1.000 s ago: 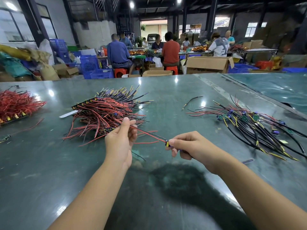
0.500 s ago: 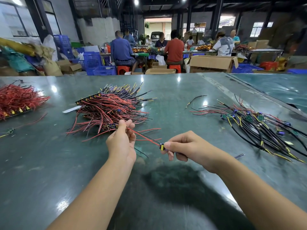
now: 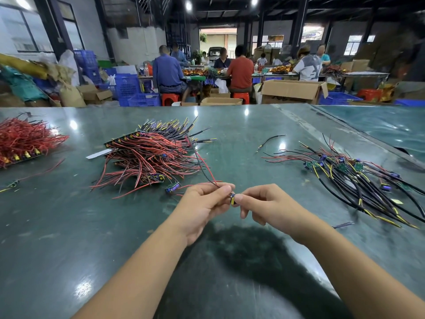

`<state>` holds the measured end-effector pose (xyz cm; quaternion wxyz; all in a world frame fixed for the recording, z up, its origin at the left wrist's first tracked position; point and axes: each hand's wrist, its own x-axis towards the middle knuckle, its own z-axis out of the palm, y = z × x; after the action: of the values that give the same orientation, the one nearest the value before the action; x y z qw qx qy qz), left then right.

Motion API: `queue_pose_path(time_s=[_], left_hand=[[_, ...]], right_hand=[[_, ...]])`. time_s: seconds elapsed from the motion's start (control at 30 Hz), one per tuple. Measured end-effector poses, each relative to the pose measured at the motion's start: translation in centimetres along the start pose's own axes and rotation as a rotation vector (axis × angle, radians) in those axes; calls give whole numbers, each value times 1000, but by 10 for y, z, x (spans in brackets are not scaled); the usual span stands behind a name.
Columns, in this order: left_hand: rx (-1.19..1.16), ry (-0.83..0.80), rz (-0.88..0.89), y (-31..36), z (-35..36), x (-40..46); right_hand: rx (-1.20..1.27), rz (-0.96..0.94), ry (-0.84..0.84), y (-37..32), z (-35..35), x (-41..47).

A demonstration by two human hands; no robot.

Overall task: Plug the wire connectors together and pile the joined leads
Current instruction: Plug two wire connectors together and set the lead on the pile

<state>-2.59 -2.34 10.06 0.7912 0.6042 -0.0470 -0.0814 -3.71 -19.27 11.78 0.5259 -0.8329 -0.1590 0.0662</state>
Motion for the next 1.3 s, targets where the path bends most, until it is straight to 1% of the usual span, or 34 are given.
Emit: queue_pose_path(time_s=[0.13, 0.23, 0.3, 0.4, 0.47, 0.57, 0.67, 0.8, 0.97, 1.1, 1.23, 1.3], left_hand=[[-24, 161, 88, 3, -4, 4], [-44, 229, 106, 7, -7, 5], [-70, 208, 73, 7, -8, 4], [-109, 126, 27, 8, -7, 3], [-124, 72, 42, 9, -6, 2], [-100, 38, 97, 9, -6, 1], [-41, 62, 114, 8, -7, 1], [6, 107, 80, 9, -8, 2], [28, 114, 46, 8, -8, 2], [51, 108, 50, 8, -6, 2], [30, 92, 54, 8, -5, 1], [23, 91, 53, 8, -4, 1]], right_hand=[[50, 73, 12, 0, -5, 3], [95, 91, 3, 2, -10, 3], [84, 72, 20, 2, -9, 3], [82, 60, 44, 2, -9, 3], [96, 60, 57, 2, -9, 3], [109, 53, 75, 3, -10, 3], [104, 47, 71, 3, -8, 2], [75, 18, 25, 2, -7, 1], [37, -20, -4, 2, -5, 1], [2, -1, 37, 3, -2, 1], [19, 36, 118, 3, 0, 3], [13, 40, 128, 2, -1, 3]])
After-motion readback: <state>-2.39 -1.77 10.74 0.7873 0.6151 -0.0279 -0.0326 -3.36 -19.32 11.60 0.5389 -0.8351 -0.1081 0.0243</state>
